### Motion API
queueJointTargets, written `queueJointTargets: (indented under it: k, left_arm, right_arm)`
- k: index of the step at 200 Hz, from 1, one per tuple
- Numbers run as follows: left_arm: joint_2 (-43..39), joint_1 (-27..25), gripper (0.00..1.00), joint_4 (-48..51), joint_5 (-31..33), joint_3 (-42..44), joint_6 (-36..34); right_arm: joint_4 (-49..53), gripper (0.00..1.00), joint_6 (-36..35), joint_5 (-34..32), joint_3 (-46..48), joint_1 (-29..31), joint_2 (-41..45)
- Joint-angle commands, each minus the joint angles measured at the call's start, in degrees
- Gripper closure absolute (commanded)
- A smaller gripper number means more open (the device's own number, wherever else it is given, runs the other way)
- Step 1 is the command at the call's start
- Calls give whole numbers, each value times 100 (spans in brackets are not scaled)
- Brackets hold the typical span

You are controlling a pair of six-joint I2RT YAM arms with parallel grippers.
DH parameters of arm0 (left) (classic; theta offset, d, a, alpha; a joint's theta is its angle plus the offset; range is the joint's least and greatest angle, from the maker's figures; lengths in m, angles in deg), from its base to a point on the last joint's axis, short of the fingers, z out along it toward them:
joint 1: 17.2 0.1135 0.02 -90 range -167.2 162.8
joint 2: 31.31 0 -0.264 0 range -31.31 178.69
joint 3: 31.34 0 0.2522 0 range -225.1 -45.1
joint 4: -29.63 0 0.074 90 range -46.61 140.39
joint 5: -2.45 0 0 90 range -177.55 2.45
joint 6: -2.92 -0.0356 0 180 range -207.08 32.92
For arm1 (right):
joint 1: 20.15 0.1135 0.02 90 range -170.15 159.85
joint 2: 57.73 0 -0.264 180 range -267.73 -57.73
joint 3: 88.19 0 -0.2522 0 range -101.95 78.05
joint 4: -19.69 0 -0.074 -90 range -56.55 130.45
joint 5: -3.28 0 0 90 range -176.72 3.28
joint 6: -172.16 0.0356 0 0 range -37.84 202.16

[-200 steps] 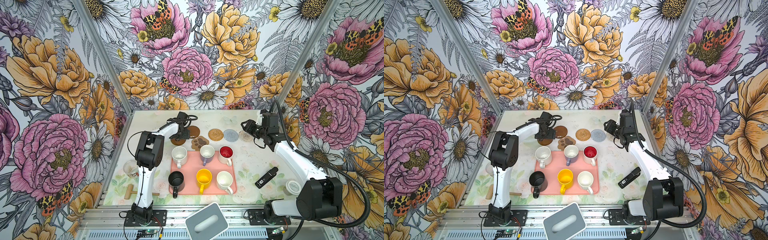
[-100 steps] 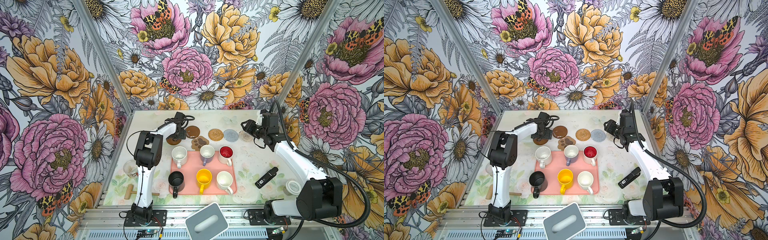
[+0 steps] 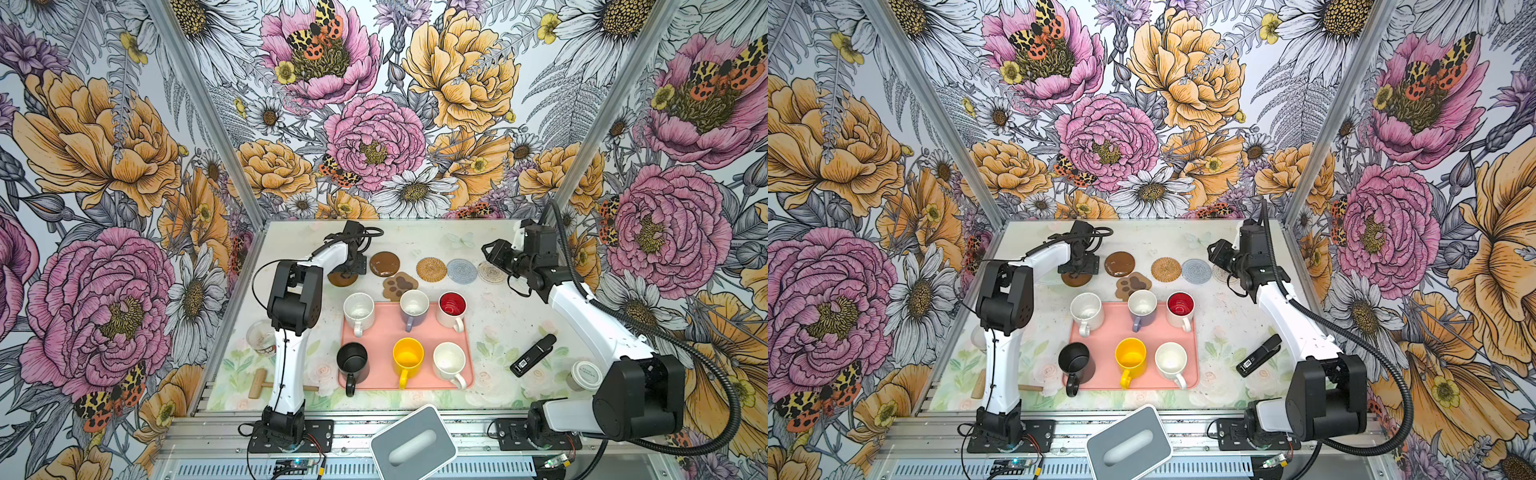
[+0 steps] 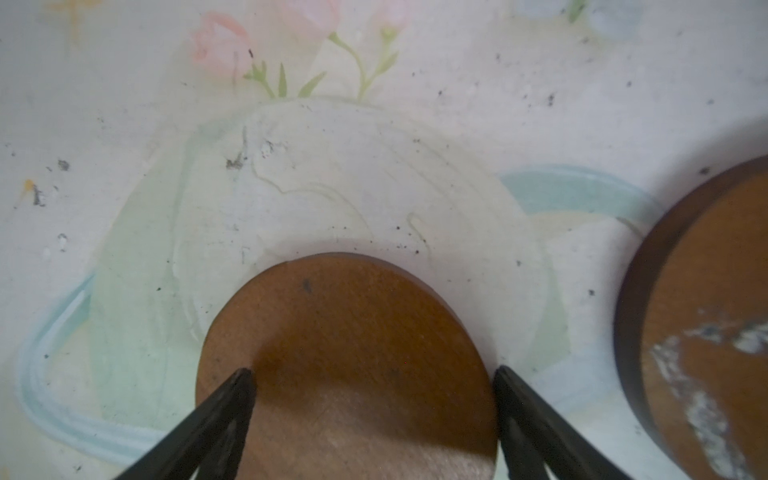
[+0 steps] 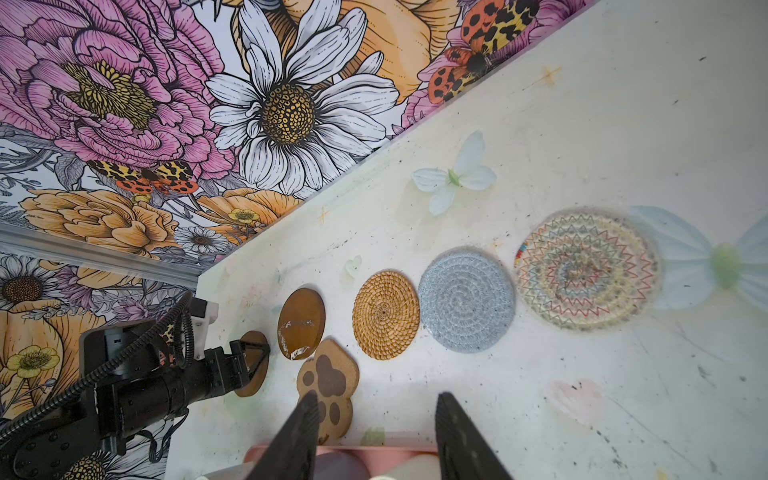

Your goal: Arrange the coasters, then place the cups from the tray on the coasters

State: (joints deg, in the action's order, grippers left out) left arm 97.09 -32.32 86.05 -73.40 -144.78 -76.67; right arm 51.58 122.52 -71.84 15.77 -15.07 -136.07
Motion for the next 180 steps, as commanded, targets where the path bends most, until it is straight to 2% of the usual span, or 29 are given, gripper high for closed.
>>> queueJointTargets:
  k: [1, 127, 180]
  left_arm:
    - [258, 116, 11, 171, -67, -91, -46]
    - [205, 338, 12, 205, -85, -156, 5]
    - [-390, 217, 12, 224, -126, -282, 5]
  right_arm:
    - [-87, 52, 75, 48, -63, 21, 127]
    - [-84, 52, 108, 125, -84, 23, 150]
    - [-90, 52, 111, 163, -82, 36, 181]
